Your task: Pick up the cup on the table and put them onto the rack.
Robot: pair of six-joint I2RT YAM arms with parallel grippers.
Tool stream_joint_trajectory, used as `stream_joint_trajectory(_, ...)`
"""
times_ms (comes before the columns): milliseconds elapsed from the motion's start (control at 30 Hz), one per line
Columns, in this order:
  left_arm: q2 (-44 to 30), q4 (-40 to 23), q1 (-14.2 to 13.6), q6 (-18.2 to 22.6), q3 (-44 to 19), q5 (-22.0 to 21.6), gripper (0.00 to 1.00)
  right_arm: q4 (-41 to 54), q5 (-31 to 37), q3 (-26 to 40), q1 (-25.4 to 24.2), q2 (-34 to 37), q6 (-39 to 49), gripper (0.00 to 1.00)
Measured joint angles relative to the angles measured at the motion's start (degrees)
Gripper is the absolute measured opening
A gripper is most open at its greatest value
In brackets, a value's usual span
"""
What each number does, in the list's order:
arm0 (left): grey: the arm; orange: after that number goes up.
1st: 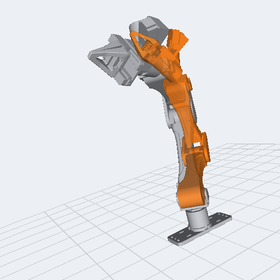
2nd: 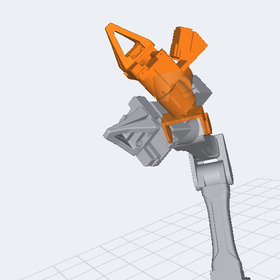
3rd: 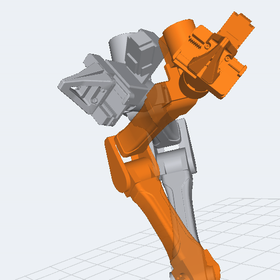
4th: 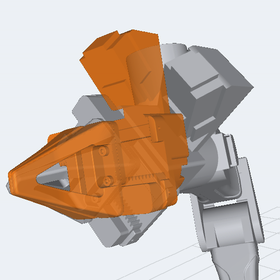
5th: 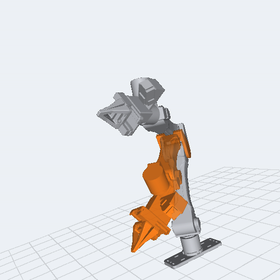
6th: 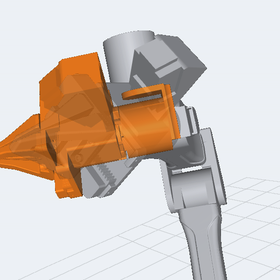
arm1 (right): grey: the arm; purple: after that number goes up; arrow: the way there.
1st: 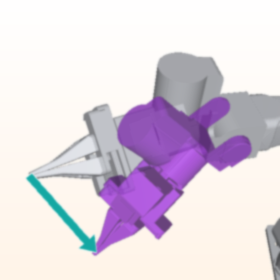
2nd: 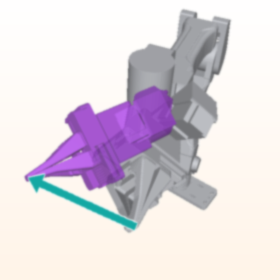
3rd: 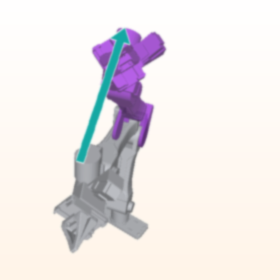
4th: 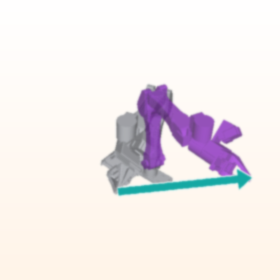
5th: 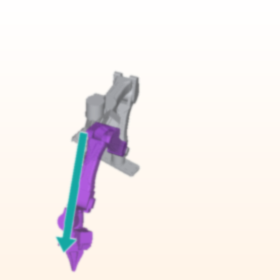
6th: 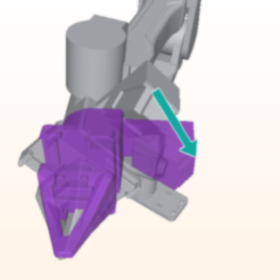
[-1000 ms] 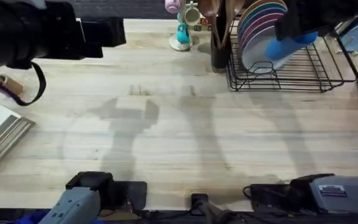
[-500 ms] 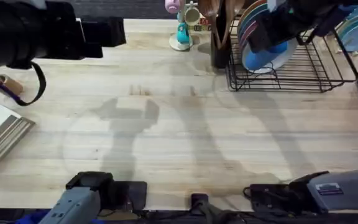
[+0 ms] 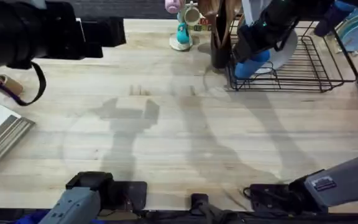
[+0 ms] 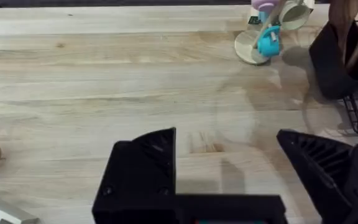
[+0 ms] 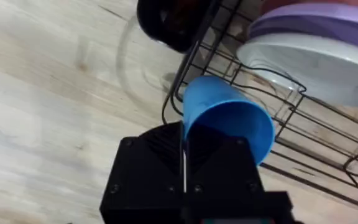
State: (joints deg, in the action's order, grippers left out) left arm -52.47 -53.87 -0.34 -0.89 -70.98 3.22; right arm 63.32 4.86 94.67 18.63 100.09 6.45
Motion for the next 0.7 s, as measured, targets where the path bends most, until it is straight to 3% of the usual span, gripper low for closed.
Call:
stream_joint_trajectory(400,0.0,0.0,0.0,0.0,0.0,0.0,0.995,-1.19,-0.02,0.0,0.66,6.28,0.01,0.034)
stream_joint_trajectory(700,0.0,0.0,0.0,0.0,0.0,0.01,0.995,-1.1,0.0,0.0,0.76,6.42,0.01,0.078)
